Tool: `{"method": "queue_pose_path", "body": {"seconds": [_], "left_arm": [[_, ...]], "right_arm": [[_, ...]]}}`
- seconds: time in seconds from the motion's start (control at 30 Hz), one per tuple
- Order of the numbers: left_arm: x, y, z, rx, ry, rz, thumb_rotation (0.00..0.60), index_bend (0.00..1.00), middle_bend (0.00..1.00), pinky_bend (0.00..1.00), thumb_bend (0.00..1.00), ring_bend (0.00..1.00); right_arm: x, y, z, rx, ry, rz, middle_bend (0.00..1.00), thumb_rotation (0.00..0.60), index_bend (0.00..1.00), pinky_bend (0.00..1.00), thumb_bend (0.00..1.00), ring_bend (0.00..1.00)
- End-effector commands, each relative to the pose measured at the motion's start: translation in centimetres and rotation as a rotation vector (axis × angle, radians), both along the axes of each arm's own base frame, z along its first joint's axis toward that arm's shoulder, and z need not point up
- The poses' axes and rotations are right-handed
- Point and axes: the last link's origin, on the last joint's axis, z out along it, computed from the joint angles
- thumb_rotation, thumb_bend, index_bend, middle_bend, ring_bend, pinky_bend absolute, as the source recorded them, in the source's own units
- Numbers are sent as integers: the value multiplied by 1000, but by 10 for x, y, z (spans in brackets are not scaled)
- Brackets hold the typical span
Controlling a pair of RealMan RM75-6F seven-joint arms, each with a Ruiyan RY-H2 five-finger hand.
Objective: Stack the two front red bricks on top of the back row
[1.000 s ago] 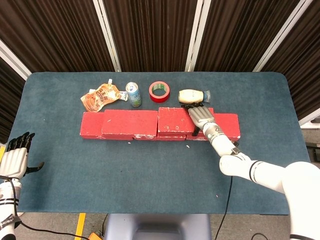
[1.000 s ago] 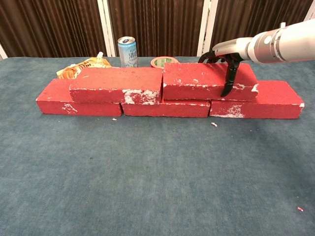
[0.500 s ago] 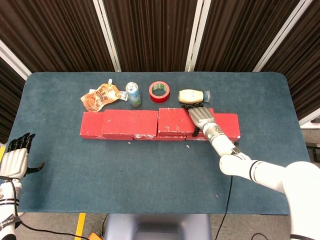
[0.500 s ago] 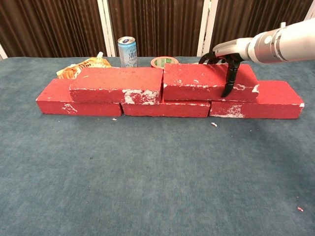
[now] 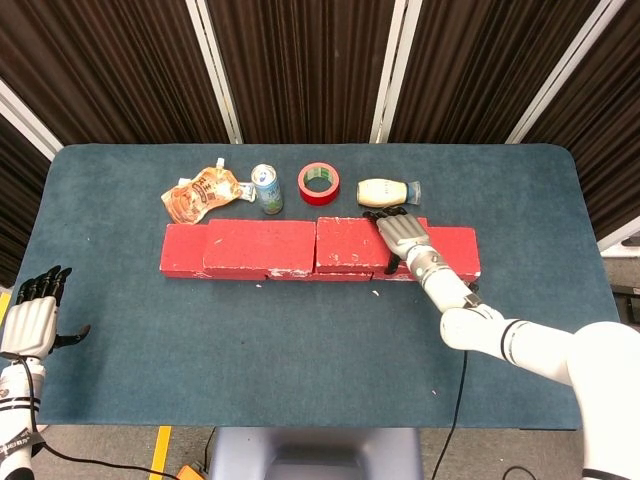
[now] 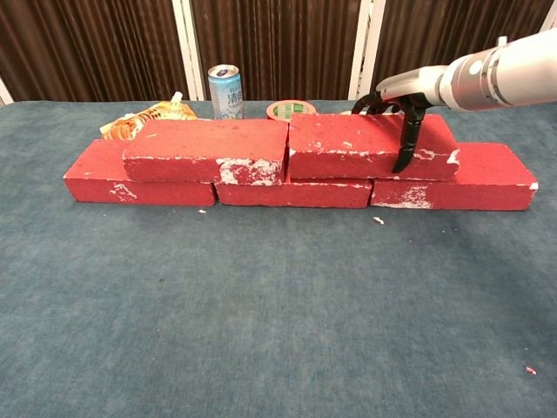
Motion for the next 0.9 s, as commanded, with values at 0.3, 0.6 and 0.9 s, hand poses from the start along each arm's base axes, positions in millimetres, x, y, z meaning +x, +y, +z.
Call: {"method": "queue_pose_path", "body": {"seconds": [0.3, 0.6, 0.9], "left_arm": [[-1, -1, 1, 4, -1, 4, 600, 0, 0, 0, 223, 0], [-2, -1, 1, 4, -2, 5, 600, 0, 0, 0, 223, 0], [-4, -2, 1, 3, -2, 8, 600, 0, 0, 0, 223, 0]], "right_arm": [[2, 0, 0, -2, -8, 2, 211, 600, 191, 0, 0, 72], [4, 0, -2, 2, -9, 3, 205, 600, 191, 0, 0, 69], [4, 0, -1, -4, -9, 3, 196, 600, 191, 0, 0, 60]]}}
